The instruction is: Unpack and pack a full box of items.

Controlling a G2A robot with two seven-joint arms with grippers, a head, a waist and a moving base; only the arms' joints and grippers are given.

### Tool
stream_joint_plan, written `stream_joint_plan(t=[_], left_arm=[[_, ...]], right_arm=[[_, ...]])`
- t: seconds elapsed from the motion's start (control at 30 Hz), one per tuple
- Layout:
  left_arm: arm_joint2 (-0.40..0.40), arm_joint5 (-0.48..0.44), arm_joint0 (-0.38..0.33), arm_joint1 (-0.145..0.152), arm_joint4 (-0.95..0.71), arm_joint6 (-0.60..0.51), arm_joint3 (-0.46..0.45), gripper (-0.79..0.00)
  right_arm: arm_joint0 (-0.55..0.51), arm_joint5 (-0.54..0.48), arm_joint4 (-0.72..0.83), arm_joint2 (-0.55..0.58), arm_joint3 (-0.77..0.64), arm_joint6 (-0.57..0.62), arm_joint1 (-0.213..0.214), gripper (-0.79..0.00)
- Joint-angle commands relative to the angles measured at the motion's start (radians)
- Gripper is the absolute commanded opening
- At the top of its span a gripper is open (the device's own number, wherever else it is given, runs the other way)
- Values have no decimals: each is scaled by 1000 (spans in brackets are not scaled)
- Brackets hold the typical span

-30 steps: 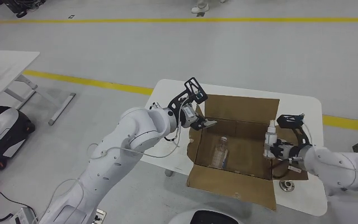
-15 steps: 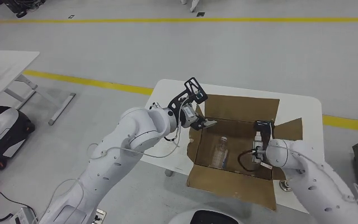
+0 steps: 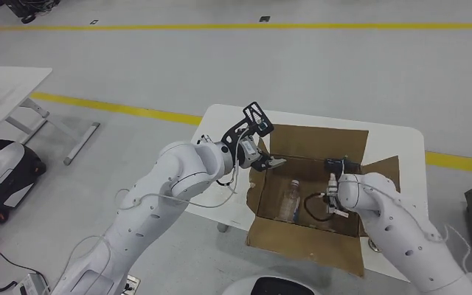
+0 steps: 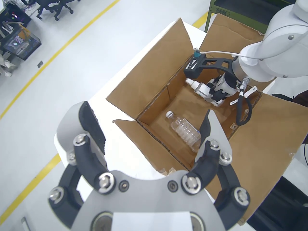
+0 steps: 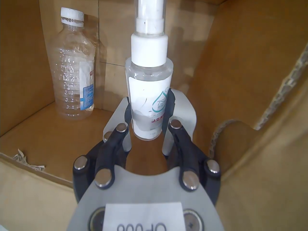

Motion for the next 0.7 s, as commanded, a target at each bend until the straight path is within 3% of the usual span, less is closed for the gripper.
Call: stream_joint_plan(t=[0.0, 0.03, 0.1, 0.13, 0.2, 0.27, 0.47, 0.5, 0.53, 0.63, 0.67], left_arm=[[0, 0, 0, 0, 0, 0, 0, 0], [0, 0, 0, 0, 0, 0, 0, 0], [0, 0, 0, 0, 0, 0, 0, 0], [0, 0, 0, 0, 0, 0, 0, 0], [0, 0, 0, 0, 0, 0, 0, 0], [0, 0, 0, 0, 0, 0, 0, 0], [0, 0, 0, 0, 0, 0, 0, 0], [0, 0, 0, 0, 0, 0, 0, 0], [0, 0, 0, 0, 0, 0, 0, 0], [0, 0, 0, 0, 0, 0, 0, 0], [0, 0, 0, 0, 0, 0, 0, 0]], right_arm=[[4, -2, 2, -2, 11, -1, -6, -296], [5, -5, 1, -3, 16, -3, -9, -391], [7, -8, -2, -2, 25, -6, -13, -357], [7, -9, -4, -1, 29, -6, -14, -308], [7, -4, -12, 2, 36, -8, -17, -95], [5, -7, -12, 8, 36, -10, -18, -139], [-20, -58, -19, 70, -50, -56, -3, -145], [-30, -58, -37, 88, -84, -63, 5, -222], [-47, -71, -37, 115, -134, -72, 14, -354], [-114, -90, -78, 219, -289, -66, 53, -536], [-143, -101, -89, 265, -351, -58, 67, -690]])
